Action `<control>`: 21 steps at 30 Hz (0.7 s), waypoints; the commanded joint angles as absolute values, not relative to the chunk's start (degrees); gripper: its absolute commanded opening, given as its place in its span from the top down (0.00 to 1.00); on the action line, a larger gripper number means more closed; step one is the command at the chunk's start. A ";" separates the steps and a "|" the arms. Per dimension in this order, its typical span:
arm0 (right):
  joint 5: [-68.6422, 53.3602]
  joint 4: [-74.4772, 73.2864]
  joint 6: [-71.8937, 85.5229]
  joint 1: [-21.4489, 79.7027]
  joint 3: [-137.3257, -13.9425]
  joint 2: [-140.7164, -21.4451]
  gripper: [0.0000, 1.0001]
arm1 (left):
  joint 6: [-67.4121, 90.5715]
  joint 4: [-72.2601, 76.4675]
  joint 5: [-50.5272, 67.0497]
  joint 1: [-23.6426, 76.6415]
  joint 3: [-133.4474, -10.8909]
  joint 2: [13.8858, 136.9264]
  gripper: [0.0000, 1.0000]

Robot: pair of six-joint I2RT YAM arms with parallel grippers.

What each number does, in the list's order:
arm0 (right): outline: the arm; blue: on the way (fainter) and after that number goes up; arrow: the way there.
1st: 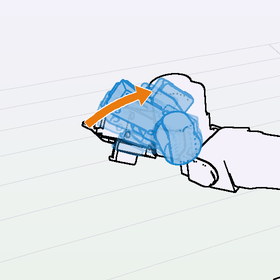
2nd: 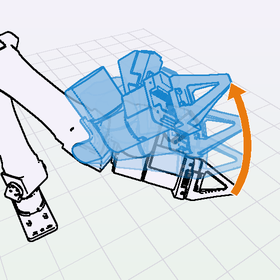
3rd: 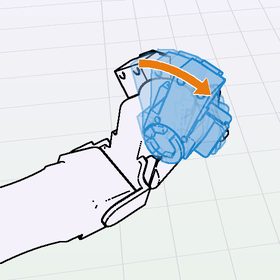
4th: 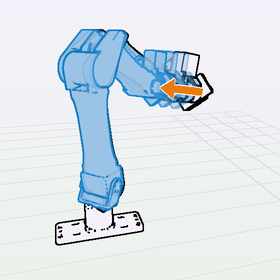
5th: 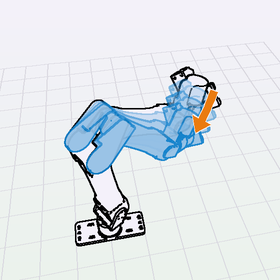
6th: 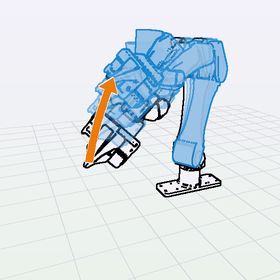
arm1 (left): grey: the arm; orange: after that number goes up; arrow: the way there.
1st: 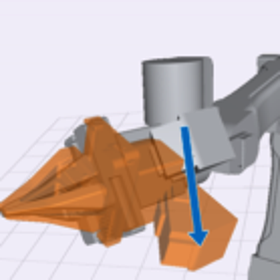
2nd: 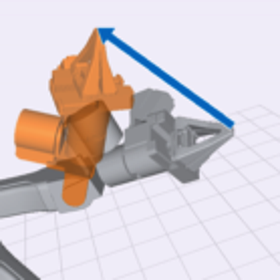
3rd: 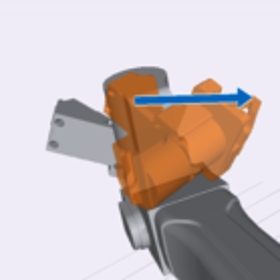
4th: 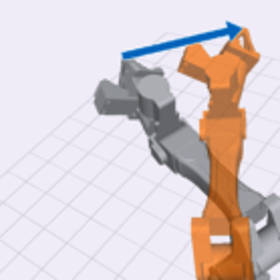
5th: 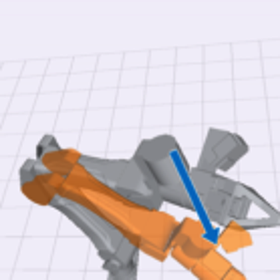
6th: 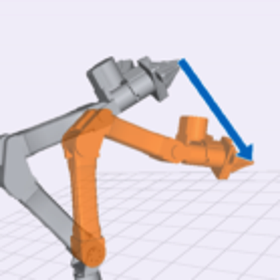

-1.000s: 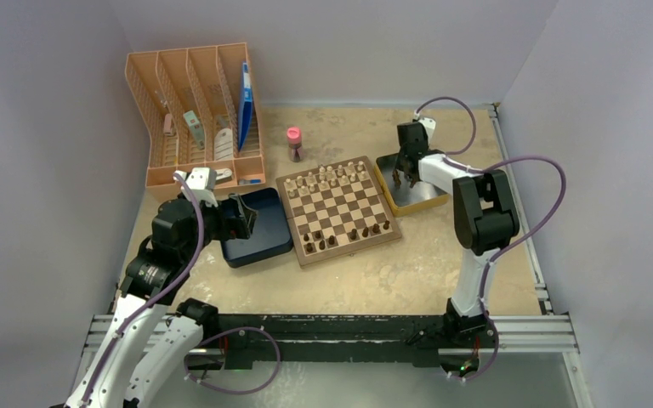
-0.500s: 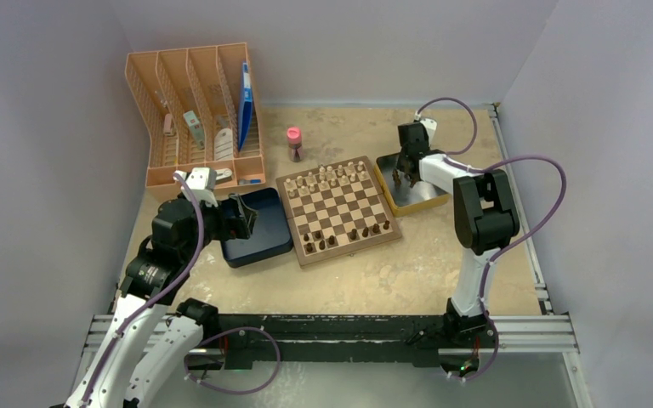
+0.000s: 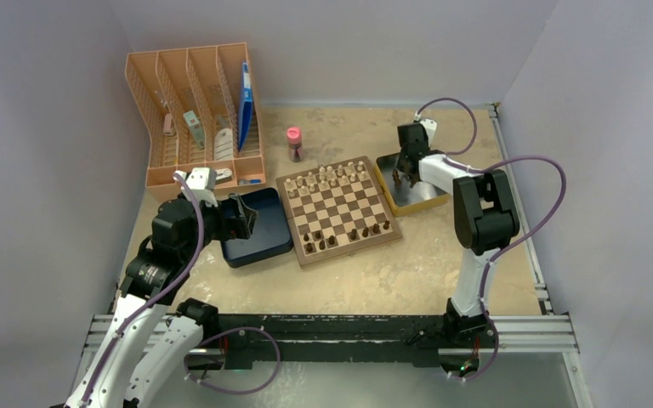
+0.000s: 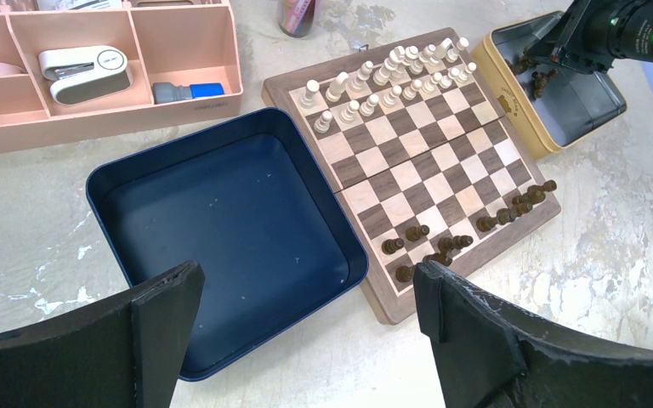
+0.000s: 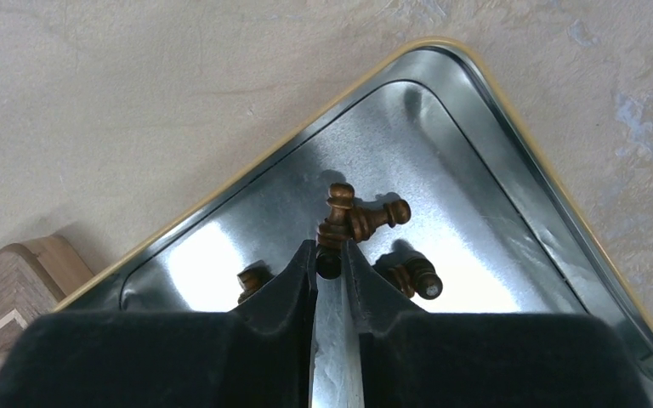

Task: Set up the chess pieces on the board
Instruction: Pick up the chess piece from the storage box.

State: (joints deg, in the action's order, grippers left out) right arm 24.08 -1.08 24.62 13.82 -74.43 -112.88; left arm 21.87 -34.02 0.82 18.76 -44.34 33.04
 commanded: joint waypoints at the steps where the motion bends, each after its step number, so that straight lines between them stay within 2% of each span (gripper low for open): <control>1: 26.55 -1.38 25.01 14.02 -73.30 -108.99 0.87 | 21.45 -32.17 1.04 18.37 -45.08 33.22 0.05; 12: 26.53 -2.23 25.03 15.52 -70.93 -103.34 0.88 | 21.45 -32.16 1.06 18.36 -45.03 33.31 0.05; 21: 26.26 -5.04 25.77 20.93 -69.87 -96.79 0.88 | 21.53 -32.17 0.98 18.36 -45.08 33.18 0.05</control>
